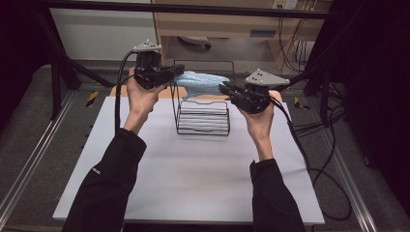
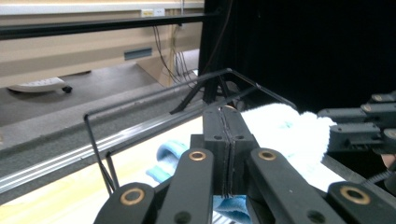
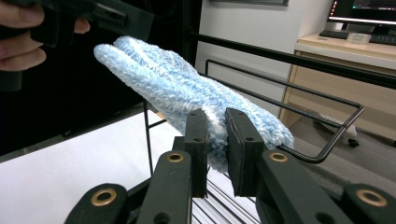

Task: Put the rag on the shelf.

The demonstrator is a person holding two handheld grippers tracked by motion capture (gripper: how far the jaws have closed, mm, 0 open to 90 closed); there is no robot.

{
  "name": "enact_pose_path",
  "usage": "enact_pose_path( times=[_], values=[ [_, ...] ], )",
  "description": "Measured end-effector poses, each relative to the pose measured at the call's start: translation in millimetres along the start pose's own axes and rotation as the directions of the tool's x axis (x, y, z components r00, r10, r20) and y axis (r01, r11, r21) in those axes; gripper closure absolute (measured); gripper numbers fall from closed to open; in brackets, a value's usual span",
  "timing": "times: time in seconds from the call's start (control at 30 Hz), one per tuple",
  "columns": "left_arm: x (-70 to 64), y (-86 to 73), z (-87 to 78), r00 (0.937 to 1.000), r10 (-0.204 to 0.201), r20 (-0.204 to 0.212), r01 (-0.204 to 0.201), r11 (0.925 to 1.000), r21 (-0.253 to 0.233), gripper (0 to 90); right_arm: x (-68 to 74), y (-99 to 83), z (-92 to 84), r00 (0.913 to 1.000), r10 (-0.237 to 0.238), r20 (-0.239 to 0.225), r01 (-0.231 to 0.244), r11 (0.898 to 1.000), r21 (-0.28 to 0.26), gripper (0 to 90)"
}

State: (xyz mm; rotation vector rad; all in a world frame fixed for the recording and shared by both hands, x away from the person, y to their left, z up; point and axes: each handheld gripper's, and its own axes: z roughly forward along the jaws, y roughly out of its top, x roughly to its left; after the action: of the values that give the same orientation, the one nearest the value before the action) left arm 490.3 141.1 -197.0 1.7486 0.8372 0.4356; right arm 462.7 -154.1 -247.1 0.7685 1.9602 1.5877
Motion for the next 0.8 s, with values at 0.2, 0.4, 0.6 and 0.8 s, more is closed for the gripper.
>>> enact_pose_path(
  times=[0.2, 0.4, 0.6, 0.8],
  values=[
    [-1.9, -13.7, -1.1, 0.9991, 0.006, 0.041, -0.007, 0.9995, 0.031, 89.0, 0.8, -0.4, -1.5, 1.0000, -0.004, -0.003, 0.004, 1.000, 0.012, 75.4],
    [-3.4, -24.3, 0.8, 0.9986, 0.029, 0.044, -0.032, 0.9981, 0.052, 89.0, 2.1, 0.2, -3.7, 0.9998, 0.005, -0.018, -0.005, 1.000, 0.014, 66.7],
    [-5.7, -31.0, 1.7, 0.9976, 0.057, 0.040, -0.060, 0.9962, 0.064, 89.0, 0.8, 3.2, -8.6, 0.9992, 0.024, -0.031, -0.024, 1.000, 0.001, 60.8],
    [-5.0, -39.0, 2.9, 0.9968, 0.066, 0.045, -0.070, 0.9946, 0.076, 89.0, 3.4, 6.0, -6.4, 0.9977, 0.046, -0.050, -0.045, 0.999, 0.024, 72.3]
  ],
)
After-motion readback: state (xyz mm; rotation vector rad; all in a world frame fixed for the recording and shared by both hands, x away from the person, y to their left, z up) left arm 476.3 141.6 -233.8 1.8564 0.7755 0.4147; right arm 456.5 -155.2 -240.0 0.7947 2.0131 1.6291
